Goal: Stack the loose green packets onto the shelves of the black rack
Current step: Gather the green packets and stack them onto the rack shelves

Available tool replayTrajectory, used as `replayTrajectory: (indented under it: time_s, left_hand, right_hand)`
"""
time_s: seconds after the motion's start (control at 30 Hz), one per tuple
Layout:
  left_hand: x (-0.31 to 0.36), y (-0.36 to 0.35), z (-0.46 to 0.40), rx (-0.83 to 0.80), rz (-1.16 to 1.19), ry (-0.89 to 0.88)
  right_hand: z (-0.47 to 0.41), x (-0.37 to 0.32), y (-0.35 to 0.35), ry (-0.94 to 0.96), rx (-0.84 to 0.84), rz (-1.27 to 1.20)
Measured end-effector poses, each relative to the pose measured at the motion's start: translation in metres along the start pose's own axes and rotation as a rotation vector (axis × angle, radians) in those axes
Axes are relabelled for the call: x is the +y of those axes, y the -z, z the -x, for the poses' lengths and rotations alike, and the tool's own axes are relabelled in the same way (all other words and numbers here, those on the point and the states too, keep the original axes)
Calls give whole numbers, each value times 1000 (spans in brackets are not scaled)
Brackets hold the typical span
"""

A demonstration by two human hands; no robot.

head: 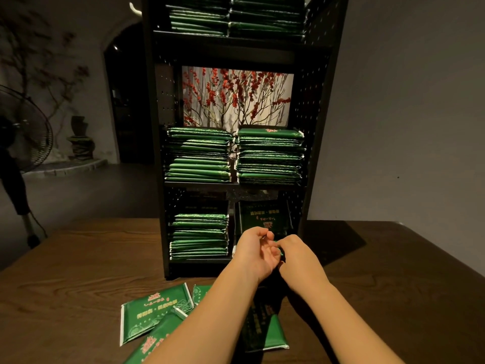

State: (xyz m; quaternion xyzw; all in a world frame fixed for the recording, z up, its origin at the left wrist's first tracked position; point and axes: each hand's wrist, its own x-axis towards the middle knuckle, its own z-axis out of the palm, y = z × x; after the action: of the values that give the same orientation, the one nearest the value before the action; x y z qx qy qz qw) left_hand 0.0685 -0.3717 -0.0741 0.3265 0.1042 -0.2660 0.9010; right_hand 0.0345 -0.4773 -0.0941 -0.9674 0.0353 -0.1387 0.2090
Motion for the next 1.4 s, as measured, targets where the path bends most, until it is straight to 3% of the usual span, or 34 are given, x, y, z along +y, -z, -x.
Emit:
replayTrajectory:
  time_s: [0.77,1.07,1.4]
  left_hand:
    - [13,-14,-21,17,26,-26]
    - [27,-19,-33,165,-253,-2]
    - [34,-15,-17,59,-272,30]
  right_hand:
    - [-2,20,-16,45,62,12]
    - [-4,16,-11,85,28,18]
    - [-8,12,-12,36,-18,80]
